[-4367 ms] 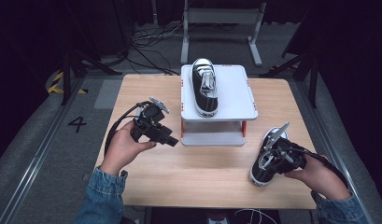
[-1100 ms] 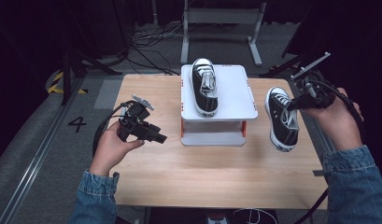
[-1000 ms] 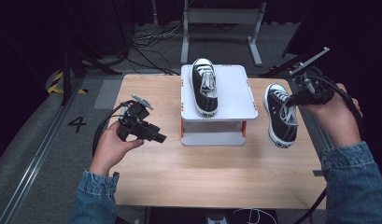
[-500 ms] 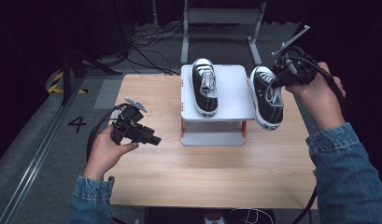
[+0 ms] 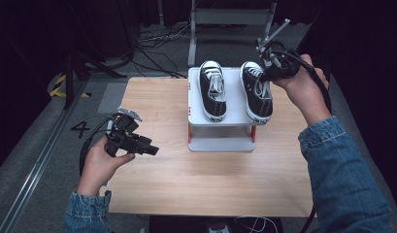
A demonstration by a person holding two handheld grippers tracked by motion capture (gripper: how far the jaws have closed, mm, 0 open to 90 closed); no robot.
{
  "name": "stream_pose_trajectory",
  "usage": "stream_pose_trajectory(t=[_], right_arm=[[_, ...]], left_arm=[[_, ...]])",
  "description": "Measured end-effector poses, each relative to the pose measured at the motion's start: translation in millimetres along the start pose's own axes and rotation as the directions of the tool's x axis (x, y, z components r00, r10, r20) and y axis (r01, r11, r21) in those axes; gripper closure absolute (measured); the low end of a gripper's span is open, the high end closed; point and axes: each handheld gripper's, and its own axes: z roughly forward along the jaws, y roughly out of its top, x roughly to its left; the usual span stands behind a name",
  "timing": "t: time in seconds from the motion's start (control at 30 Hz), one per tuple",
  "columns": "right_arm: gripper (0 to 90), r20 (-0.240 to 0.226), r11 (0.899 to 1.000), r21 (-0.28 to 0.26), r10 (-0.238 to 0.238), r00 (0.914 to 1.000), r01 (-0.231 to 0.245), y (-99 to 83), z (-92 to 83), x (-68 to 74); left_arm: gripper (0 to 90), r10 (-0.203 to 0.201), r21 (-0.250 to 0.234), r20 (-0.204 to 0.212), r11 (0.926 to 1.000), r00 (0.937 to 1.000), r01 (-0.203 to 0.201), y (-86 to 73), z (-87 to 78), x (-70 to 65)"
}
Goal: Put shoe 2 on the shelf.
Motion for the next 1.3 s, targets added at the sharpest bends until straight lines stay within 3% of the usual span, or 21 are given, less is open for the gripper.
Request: stream_pose_trajectory(t=[0.3,0.47,0.57,0.63,0.67,0.77,0.87,1.03,1.2,1.3], right_arm=[[78.2,0.034,0.999,-0.009,-0.032,0.9989,0.032,25.5,21.5,6.8],[78.0,0.049,0.999,0.013,-0.030,0.9983,0.029,35.1,39.4,14.4],[77.3,0.055,0.998,0.044,-0.052,0.9972,0.050,38.6,50.4,22.5],[72.7,0.059,0.997,0.037,-0.065,0.9961,0.063,37.5,52.9,25.9],[68.3,0.039,0.998,0.032,-0.061,0.9974,0.060,36.0,53.9,25.5],[56.9,0.015,0.999,0.013,-0.050,0.9986,0.050,32.0,49.6,23.2],[51.3,0.010,0.998,-0.008,-0.055,0.9985,0.055,28.0,41.6,23.0],[48.3,0.008,0.998,-0.042,-0.043,0.9990,0.043,19.8,26.8,22.7],[47.3,-0.001,0.993,-0.117,-0.007,1.0000,0.007,-5.6,1.7,20.5],[47.6,-0.017,0.989,-0.145,0.024,0.9996,-0.027,-28.3,-10.0,14.6]], left_arm=[[45.1,-0.015,-0.010,-0.002,0.9998,0.9999,0.015,-7.0,-4.9,2.4],[45.2,-0.015,-0.009,-0.001,0.9999,0.9999,0.015,-6.4,-3.4,4.3],[45.2,-0.016,-0.008,0.007,0.9998,0.9998,0.016,-5.1,-2.2,5.1],[45.2,-0.008,-0.007,0.006,0.9999,1.0000,0.008,-3.8,-1.9,5.4],[45.2,-0.010,-0.006,0.007,0.9999,0.9999,0.010,-3.4,-1.7,5.4],[45.2,-0.003,-0.004,0.015,1.0000,0.9999,0.003,-0.7,-0.1,6.2],[45.1,0.000,-0.003,0.017,1.0000,0.9999,0.000,2.5,2.8,5.9],[45.0,0.004,0.003,0.022,1.0000,0.9998,-0.005,5.6,5.5,6.0],[45.0,0.005,0.003,0.018,1.0000,0.9998,-0.005,7.1,6.0,7.5],[44.4,0.005,0.012,-0.007,0.9999,1.0000,-0.005,7.4,8.1,7.1]])
